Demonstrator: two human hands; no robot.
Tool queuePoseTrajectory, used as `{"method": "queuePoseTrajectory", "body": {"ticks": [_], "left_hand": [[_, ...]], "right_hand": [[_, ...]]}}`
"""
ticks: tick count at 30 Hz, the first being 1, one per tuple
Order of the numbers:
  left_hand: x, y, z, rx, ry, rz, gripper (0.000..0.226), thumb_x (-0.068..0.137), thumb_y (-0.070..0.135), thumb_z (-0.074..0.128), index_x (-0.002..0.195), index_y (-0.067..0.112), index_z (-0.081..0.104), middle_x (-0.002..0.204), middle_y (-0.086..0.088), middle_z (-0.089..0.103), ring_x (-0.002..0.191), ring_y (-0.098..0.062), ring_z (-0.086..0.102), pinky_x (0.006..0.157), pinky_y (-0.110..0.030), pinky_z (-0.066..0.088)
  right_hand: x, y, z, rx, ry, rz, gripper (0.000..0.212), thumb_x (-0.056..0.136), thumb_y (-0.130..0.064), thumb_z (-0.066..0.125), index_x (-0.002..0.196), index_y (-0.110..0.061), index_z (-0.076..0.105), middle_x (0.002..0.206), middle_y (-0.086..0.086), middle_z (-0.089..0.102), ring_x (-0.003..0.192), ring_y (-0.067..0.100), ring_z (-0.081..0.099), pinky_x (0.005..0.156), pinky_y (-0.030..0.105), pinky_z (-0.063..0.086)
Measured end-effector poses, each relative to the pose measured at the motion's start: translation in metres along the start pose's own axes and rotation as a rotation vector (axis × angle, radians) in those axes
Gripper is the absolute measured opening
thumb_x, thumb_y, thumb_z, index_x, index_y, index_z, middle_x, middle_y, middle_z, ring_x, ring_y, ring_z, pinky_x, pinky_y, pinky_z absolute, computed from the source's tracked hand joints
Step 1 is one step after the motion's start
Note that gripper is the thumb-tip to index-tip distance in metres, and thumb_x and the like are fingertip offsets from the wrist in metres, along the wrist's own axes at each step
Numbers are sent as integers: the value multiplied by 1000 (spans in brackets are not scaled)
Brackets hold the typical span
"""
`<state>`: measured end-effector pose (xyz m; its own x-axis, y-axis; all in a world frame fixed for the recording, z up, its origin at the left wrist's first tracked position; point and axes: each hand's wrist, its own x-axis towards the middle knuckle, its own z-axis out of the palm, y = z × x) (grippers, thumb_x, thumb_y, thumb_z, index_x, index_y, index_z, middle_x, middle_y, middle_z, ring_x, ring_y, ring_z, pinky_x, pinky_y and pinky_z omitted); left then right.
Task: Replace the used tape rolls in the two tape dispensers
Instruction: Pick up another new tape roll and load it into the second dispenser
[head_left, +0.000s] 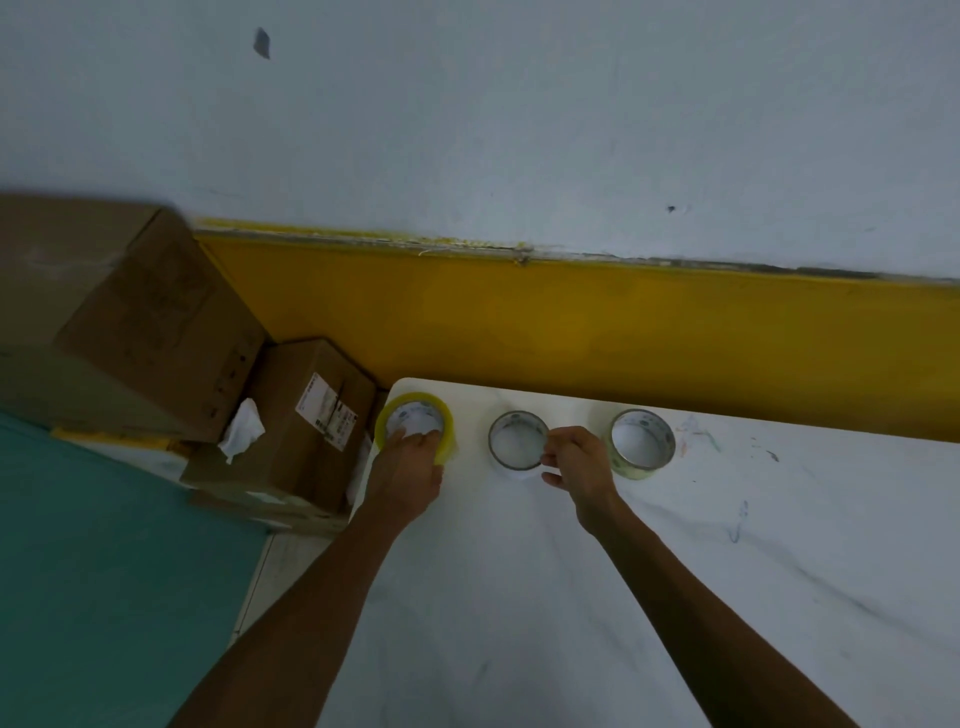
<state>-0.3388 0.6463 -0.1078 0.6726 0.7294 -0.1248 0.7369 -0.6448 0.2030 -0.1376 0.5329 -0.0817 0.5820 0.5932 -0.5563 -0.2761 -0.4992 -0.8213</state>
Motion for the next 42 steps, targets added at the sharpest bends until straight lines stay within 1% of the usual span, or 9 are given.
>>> {"method": "queuePoseTrajectory", "body": {"ticks": [3, 11, 17, 24, 28, 30, 34, 37, 42], "left_hand": [[1, -3, 5, -14, -13, -21, 36, 72, 7, 74, 105, -5, 69, 96, -26, 73, 89, -45, 70, 81, -53, 57], [3, 5, -10, -18, -132, -163, 45, 93, 23, 51, 136, 9, 49, 137, -17, 54, 130, -34, 47, 104, -40, 42], [3, 11, -16, -137, -58, -182, 33, 87, 16, 58, 118, 5, 61, 120, -19, 65, 112, -35, 60, 86, -38, 51], [-5, 13, -22, -390, 22, -258, 33, 88, 14, 61, 119, 1, 62, 125, -20, 63, 116, -35, 57, 97, -38, 46], [-12, 13, -30, -480, 48, -274, 8, 86, 10, 64, 80, 5, 62, 83, -22, 63, 79, -33, 58, 68, -37, 42], [-16, 14, -34, -535, 86, -286, 30, 85, 7, 65, 64, 15, 46, 68, -18, 52, 67, -21, 47, 60, -27, 30], [-22, 12, -38, -628, 101, -314, 20, 87, 10, 64, 71, 13, 52, 59, 0, 49, 55, -8, 42, 49, -20, 27], [-26, 8, -38, -672, 78, -324, 13, 88, 14, 63, 76, 11, 59, 66, -3, 56, 60, -10, 49, 49, -13, 31], [-37, 6, -37, -880, 33, -369, 11, 91, 17, 61, 93, 9, 68, 75, -4, 64, 71, -15, 60, 61, -25, 46]], "right_hand": [[-1, 3, -2, 0, 1, 17, 14, 97, -11, 46, 107, -8, 56, 107, 15, 60, 101, 30, 60, 84, 38, 55], [-11, -1, -7, 7, -6, 5, 12, 97, -12, 46, 102, -10, 57, 103, 13, 61, 98, 28, 61, 84, 38, 55], [-30, 5, 18, 132, -121, 24, 15, 94, -13, 51, 87, -16, 64, 96, 13, 69, 94, 29, 67, 81, 38, 58], [-39, 20, 64, 179, -174, 101, 14, 91, -8, 54, 85, -14, 65, 96, 15, 70, 94, 30, 68, 86, 38, 58], [-36, 19, 81, 167, -149, 125, 17, 89, -8, 54, 79, -18, 64, 100, 14, 68, 100, 31, 66, 93, 42, 55], [-33, 18, 88, 153, -132, 127, 17, 89, -10, 54, 78, -21, 63, 102, 13, 67, 105, 32, 64, 95, 45, 54], [-31, 13, 97, 180, -163, 146, 17, 89, -8, 52, 80, -17, 64, 109, 19, 66, 109, 34, 62, 95, 43, 53], [-32, 14, 102, 163, -220, 136, 16, 88, -11, 52, 93, -10, 68, 112, 20, 68, 106, 29, 65, 88, 35, 54], [-43, 13, 106, 119, -279, 71, 22, 92, -10, 54, 111, -8, 66, 108, 18, 70, 98, 28, 68, 80, 34, 56]]}}
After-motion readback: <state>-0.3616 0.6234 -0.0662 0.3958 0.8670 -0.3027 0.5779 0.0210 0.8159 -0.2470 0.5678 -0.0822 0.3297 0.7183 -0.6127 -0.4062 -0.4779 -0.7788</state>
